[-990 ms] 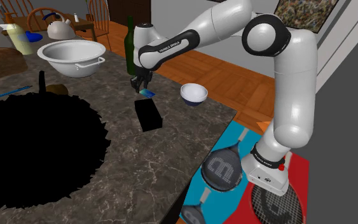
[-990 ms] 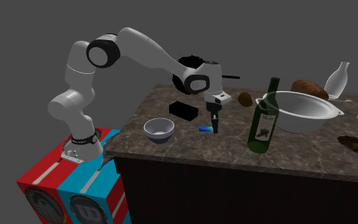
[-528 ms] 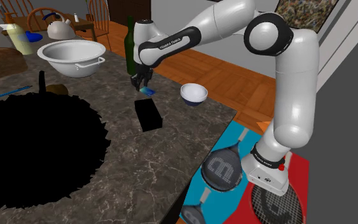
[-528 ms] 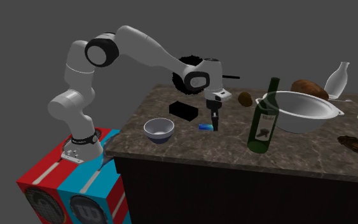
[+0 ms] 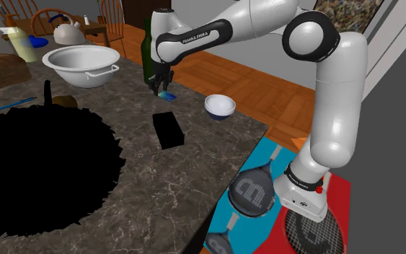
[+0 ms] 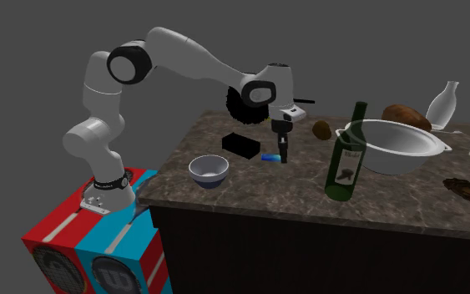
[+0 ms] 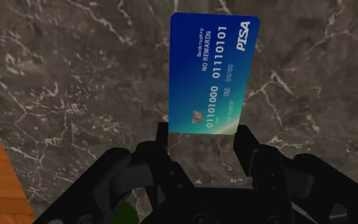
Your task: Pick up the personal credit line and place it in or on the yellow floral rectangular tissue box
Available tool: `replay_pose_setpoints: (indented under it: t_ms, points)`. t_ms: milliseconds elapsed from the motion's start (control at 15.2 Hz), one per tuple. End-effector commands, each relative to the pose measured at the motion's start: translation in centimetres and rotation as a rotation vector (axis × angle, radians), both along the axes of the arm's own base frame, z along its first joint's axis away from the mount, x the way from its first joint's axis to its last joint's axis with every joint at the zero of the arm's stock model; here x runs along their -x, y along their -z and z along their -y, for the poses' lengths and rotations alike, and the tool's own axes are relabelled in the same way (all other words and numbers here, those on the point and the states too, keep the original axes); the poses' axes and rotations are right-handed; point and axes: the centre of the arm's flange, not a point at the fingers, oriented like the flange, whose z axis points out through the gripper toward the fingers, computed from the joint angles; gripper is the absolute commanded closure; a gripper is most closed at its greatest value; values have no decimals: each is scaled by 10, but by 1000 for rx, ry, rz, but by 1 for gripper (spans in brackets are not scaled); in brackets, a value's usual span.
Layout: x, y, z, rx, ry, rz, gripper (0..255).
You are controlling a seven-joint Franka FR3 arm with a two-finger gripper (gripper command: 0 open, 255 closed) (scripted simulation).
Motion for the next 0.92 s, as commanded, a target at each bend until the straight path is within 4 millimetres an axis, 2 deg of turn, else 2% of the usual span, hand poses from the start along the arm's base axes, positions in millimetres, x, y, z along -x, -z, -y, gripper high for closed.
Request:
replay_pose_setpoints:
  t_ms: [0, 858]
  points:
    - [-1, -11, 0, 0, 0, 0, 255]
    - [-1, -79, 0, 0, 0, 0, 255]
